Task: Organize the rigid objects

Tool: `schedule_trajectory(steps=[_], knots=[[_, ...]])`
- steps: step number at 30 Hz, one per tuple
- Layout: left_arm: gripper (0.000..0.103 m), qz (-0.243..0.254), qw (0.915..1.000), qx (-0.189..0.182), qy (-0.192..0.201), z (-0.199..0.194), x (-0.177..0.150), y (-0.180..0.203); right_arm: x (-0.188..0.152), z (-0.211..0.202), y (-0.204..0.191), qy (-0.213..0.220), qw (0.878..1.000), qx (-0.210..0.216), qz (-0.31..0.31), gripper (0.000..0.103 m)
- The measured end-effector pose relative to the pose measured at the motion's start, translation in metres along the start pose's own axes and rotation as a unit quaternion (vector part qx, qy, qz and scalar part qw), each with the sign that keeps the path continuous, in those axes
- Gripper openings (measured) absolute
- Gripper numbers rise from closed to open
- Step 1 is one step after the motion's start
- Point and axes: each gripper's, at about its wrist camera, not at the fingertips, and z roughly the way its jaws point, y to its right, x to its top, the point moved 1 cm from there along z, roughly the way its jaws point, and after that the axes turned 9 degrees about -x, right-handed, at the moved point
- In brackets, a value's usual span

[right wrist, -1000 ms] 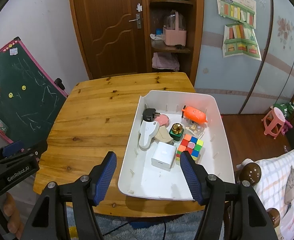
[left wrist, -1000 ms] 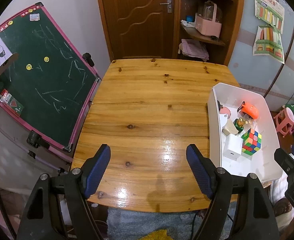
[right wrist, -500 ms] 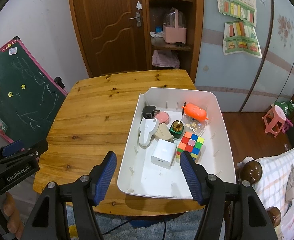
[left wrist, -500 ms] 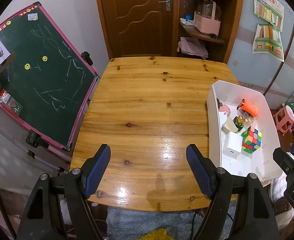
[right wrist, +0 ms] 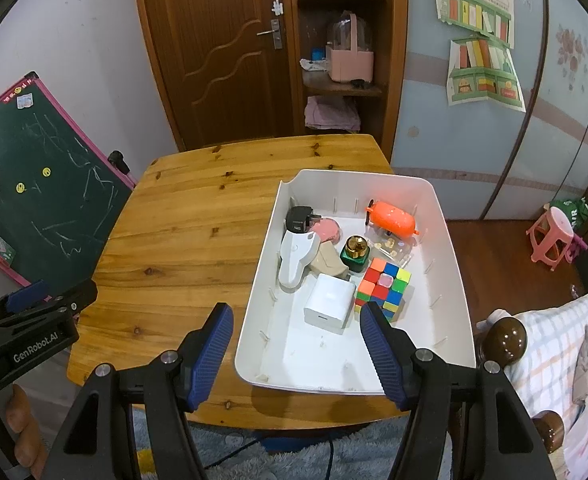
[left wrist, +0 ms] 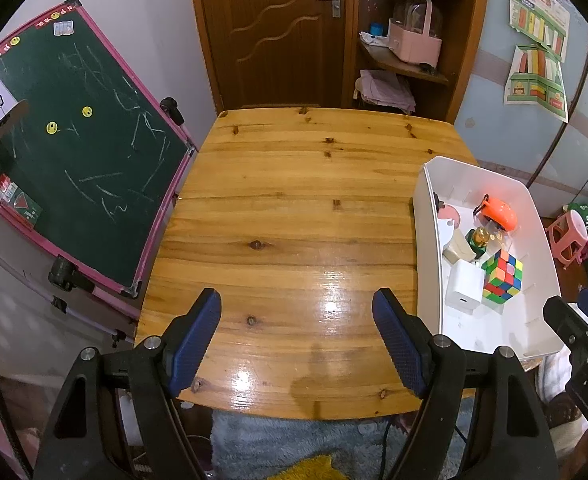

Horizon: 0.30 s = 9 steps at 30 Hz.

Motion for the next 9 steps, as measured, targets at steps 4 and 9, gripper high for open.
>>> schedule_trajectory(steps=[4,9], knots=[[0.081,0.001,1.0,-0.001,-0.001,0.0003,-0.0008,0.0003,-0.0003,0.0008,-0.0005,-0.001,1.0,0.0,0.0,0.067],[0.081,0.002,1.0,-0.003,-0.001,0.0002,-0.0009,-0.0002,-0.0011,0.0023,-0.0002,-0.004,1.0,0.0,0.001,0.067]])
